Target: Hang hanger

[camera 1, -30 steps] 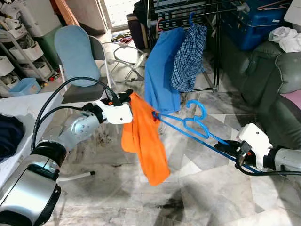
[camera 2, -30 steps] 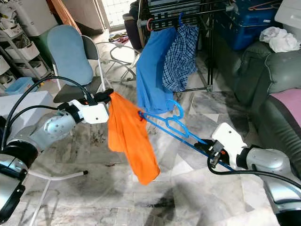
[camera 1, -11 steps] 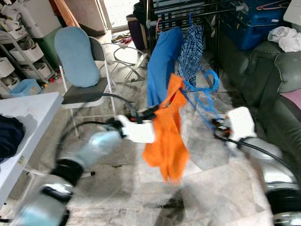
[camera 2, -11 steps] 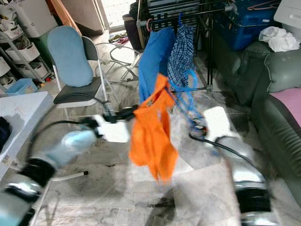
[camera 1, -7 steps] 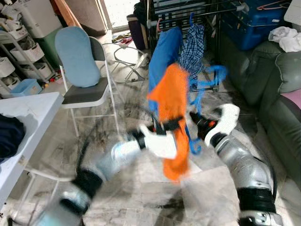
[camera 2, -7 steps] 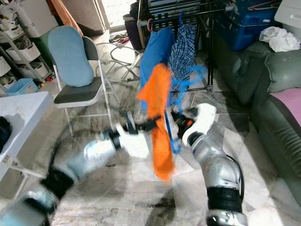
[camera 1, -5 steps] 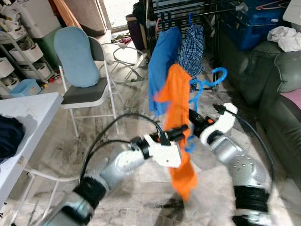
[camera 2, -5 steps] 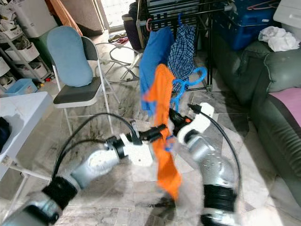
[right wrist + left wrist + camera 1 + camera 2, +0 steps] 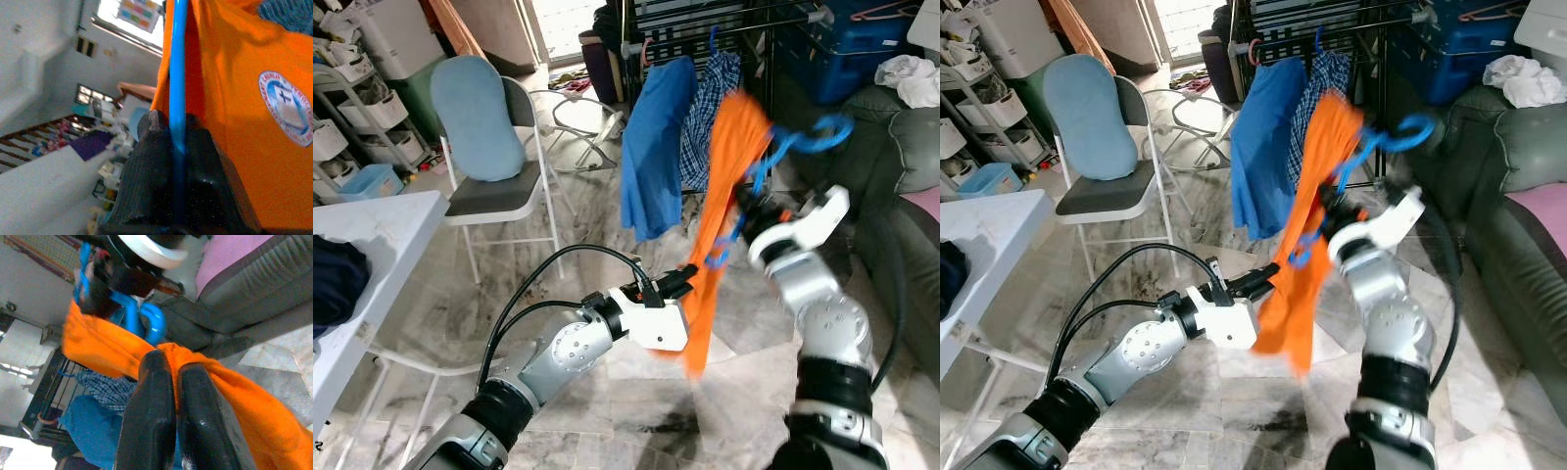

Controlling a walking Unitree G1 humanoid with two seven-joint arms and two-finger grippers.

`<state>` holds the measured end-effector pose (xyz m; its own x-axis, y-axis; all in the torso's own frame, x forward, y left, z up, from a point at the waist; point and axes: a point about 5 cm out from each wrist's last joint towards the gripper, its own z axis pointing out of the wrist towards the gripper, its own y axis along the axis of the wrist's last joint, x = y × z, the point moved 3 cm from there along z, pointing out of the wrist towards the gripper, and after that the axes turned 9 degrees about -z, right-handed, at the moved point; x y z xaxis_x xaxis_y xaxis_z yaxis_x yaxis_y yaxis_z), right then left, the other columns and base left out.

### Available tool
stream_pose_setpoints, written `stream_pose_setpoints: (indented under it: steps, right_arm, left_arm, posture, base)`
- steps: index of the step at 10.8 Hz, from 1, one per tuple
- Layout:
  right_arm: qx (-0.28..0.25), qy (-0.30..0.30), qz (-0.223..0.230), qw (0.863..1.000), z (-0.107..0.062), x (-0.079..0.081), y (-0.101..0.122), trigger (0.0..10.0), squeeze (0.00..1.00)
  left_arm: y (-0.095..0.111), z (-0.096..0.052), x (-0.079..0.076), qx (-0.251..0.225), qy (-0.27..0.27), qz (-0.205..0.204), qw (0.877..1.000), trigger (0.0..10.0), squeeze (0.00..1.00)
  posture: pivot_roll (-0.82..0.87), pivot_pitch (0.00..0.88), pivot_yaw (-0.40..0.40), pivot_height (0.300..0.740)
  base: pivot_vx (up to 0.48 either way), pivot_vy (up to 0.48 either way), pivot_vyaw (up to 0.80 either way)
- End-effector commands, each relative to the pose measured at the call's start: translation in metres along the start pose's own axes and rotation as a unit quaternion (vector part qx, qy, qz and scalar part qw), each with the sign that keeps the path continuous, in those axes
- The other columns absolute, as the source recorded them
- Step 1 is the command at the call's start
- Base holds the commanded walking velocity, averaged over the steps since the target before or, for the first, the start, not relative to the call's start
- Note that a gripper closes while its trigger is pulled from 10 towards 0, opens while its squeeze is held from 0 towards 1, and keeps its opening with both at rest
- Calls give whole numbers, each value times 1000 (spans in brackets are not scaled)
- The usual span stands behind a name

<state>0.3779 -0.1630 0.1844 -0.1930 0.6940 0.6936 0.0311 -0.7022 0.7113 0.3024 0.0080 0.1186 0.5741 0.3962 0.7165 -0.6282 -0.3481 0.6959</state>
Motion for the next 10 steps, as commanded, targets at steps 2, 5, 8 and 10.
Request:
stream_pose_setpoints:
  steps: [2,5,8,10]
  right_arm:
    - [-65,15,-110,992,10,12,30,10000,0]
    - [-38,74,-385,919,10,32,7,10000,0]
    - [-32,88,-401,911,5,33,-12,10000,0]
    - [-5,75,-434,898,-3,17,-25,10000,0]
  left_arm:
    - [-9,-8,-7,23,-5,-15,1000,10000,0]
    - [-7,-4,-17,27,-19,-31,999,10000,0]
    - [-16,3,-42,60,-48,-110,991,10000,1000]
    - [-19,0,-34,61,-14,-133,989,10000,1000]
  posture:
    - [-127,10,122,740]
    - [-133,22,121,740]
    - [-147,28,111,740]
    - [-144,23,104,740]
  base:
    - [0,0,0]
    - [0,0,0]
    - [0,0,0]
    - [0,0,0]
